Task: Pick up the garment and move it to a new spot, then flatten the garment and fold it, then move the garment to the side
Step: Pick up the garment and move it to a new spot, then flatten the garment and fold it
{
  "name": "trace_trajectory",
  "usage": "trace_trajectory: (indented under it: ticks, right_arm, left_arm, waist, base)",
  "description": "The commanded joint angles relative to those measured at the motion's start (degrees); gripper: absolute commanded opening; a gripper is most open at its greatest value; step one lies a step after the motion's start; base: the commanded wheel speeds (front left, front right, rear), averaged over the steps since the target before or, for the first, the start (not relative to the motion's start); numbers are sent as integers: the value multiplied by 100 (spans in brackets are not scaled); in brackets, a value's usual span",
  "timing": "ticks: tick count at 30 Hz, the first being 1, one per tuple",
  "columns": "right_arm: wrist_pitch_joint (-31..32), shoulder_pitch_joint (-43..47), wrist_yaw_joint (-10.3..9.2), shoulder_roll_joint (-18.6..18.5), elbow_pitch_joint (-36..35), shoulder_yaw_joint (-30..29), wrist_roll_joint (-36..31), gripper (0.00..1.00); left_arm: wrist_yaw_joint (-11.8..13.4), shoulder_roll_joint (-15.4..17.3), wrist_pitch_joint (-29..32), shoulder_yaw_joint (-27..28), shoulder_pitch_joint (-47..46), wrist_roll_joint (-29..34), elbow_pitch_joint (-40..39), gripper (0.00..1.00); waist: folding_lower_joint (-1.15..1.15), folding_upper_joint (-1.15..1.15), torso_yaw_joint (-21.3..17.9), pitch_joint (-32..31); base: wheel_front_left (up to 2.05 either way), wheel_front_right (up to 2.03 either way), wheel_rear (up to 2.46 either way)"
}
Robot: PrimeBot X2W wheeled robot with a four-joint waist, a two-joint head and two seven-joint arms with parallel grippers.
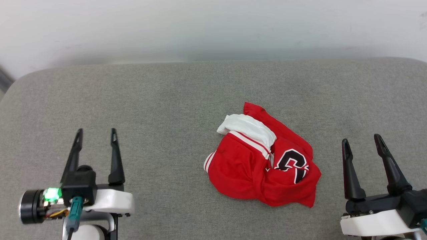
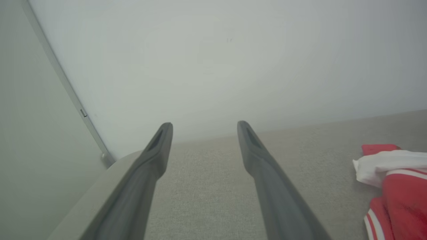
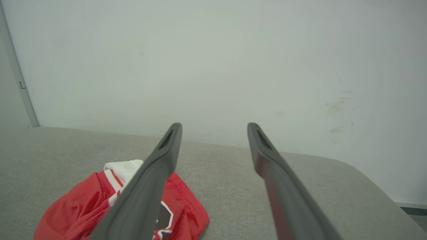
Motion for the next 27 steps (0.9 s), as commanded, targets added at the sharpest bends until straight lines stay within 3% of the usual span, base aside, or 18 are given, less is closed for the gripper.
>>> trace_trajectory:
  ticks: [1,4,14,27]
  right_arm:
    - [-13,80,-3,15,34,-12,36,100]
    - [-13,124,-3,16,84,-31,90,100]
    - [-12,395,-3,16,332,-50,508,100]
    - [-13,688,-3,16,468,-91,655,100]
  left_arm:
    - [-67,-188,-13,326,306,219,-83,100]
    - [-219,-387,-13,539,606,425,-141,100]
    - [-1125,-1206,-14,1157,1375,1206,186,100]
    - [-1823,-1867,-15,1699,1808,1772,547,100]
  waist:
    - [0,0,29,-50]
    - [0,0,47,-104]
    - [0,0,79,-427]
    - [0,0,80,-657]
  base:
    - [0,0,0]
    - [0,0,0]
    - [0,0,0]
    - [0,0,0]
